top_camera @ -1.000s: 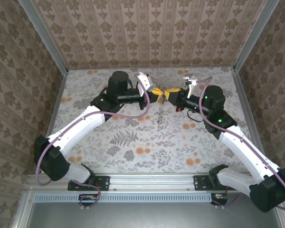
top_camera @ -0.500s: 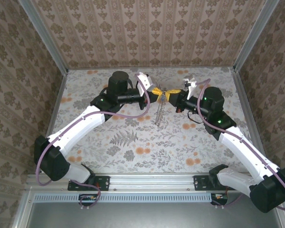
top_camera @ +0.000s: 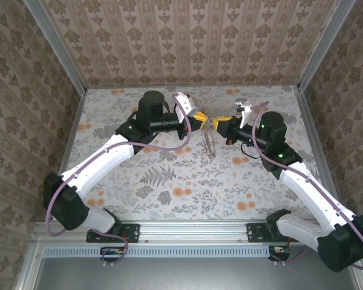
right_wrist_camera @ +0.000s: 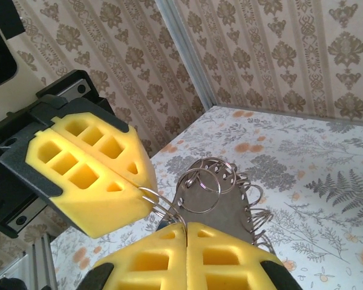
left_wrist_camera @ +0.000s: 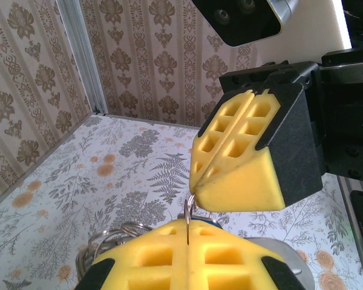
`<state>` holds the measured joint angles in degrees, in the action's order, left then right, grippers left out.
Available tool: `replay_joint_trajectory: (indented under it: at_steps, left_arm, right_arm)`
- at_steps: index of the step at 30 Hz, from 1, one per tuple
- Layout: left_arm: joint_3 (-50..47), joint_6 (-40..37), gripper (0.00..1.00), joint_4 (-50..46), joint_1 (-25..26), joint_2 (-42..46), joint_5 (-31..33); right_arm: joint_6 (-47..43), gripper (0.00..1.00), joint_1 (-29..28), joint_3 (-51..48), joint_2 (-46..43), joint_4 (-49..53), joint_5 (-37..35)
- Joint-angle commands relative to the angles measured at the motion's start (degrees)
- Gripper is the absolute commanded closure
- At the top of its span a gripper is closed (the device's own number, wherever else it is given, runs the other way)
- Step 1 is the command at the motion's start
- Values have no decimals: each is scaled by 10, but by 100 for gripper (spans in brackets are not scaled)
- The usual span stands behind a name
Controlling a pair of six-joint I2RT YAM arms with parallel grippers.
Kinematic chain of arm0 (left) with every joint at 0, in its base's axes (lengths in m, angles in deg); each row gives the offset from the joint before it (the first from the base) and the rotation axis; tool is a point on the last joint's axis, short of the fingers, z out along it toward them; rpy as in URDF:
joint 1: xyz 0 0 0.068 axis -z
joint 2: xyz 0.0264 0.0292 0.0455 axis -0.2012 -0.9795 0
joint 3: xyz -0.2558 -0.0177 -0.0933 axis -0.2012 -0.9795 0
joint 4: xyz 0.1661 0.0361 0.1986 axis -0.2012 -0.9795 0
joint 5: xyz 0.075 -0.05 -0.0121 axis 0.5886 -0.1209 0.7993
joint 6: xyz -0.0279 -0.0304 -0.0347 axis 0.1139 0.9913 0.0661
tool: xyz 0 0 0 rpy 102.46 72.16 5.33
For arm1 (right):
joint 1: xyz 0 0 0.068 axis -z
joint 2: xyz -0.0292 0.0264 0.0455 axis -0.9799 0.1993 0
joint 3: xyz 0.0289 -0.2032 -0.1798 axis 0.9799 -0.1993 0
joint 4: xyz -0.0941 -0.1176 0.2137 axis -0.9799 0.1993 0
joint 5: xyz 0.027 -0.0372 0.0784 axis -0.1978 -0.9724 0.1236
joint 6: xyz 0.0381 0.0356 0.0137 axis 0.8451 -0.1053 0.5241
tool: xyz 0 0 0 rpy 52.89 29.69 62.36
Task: Put the keys on the keyring
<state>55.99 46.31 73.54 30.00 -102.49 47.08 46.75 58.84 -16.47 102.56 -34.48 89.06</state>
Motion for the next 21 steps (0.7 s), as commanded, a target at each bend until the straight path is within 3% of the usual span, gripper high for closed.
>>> replay_joint_trajectory:
  at_steps: [1, 8, 21]
  left_arm:
    - [-3, 20, 100, 50, 5, 22, -17]
    - [-32, 55, 100, 126, 5, 19, -7]
    - [-78, 128, 100, 258, 5, 12, 43]
  right_arm:
    - [16, 100, 7, 3, 10, -10, 48]
    - [58, 100, 7, 21, 26, -42, 128]
    - [82, 100, 7, 13, 11, -58, 112]
